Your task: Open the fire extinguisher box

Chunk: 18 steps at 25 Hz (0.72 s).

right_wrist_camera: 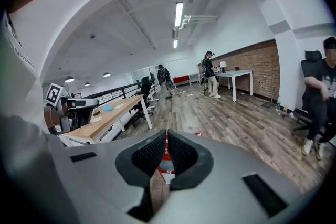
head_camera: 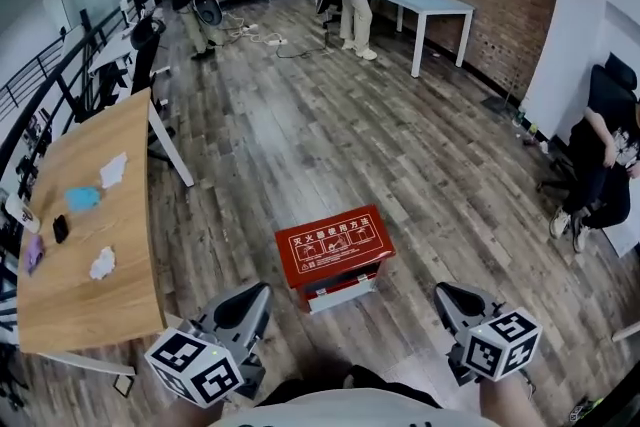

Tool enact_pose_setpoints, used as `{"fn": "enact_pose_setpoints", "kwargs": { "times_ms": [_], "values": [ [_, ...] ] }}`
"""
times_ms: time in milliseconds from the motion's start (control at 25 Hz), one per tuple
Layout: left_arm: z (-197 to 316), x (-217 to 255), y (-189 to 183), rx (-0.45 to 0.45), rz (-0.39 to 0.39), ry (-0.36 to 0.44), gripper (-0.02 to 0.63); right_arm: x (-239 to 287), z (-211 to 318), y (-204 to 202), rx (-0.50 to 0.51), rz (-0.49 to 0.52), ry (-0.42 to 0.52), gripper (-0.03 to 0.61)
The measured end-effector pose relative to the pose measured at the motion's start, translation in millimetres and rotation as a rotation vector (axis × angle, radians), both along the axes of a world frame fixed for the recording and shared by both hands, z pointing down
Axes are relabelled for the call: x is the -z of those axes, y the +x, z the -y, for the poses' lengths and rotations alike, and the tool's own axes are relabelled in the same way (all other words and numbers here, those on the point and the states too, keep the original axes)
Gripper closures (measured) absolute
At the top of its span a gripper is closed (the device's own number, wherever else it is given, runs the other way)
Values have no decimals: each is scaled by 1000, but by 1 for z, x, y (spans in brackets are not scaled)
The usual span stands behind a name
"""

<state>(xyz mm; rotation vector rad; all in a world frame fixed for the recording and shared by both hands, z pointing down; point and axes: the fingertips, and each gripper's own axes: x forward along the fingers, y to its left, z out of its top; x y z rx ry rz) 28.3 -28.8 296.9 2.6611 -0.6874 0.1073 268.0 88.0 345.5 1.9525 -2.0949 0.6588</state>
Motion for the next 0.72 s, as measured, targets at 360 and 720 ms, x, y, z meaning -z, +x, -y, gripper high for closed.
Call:
{"fn": "enact_pose_setpoints", "kwargs": {
  "times_ms": [360, 720],
  "values": [
    [-11, -13, 2, 110, 42, 3, 603, -18, 26, 16, 119, 31, 5, 565],
    [-23, -39, -32, 219, 176, -23, 603, -28, 62, -14, 257, 112, 105, 565]
  ]
}}
